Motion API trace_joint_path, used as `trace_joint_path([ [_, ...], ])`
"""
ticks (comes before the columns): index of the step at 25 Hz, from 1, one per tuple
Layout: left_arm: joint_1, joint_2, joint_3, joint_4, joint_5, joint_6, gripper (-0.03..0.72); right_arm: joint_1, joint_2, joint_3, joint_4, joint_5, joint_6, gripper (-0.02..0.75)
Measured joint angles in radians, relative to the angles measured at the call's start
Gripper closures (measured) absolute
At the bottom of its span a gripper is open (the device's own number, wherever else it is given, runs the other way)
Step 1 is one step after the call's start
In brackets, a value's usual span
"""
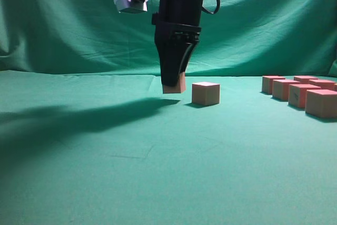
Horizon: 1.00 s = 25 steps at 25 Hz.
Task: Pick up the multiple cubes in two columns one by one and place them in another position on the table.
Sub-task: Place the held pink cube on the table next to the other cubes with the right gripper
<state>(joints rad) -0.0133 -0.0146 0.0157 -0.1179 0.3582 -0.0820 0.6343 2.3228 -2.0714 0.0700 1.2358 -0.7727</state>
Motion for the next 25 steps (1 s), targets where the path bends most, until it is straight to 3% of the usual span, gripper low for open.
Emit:
trace_joint_path([
  [25, 0.0, 0.0, 0.0, 0.0, 0.0, 0.0, 0.688, -0.003, 0.024, -0.002, 0.01, -0.03, -0.002, 0.471],
])
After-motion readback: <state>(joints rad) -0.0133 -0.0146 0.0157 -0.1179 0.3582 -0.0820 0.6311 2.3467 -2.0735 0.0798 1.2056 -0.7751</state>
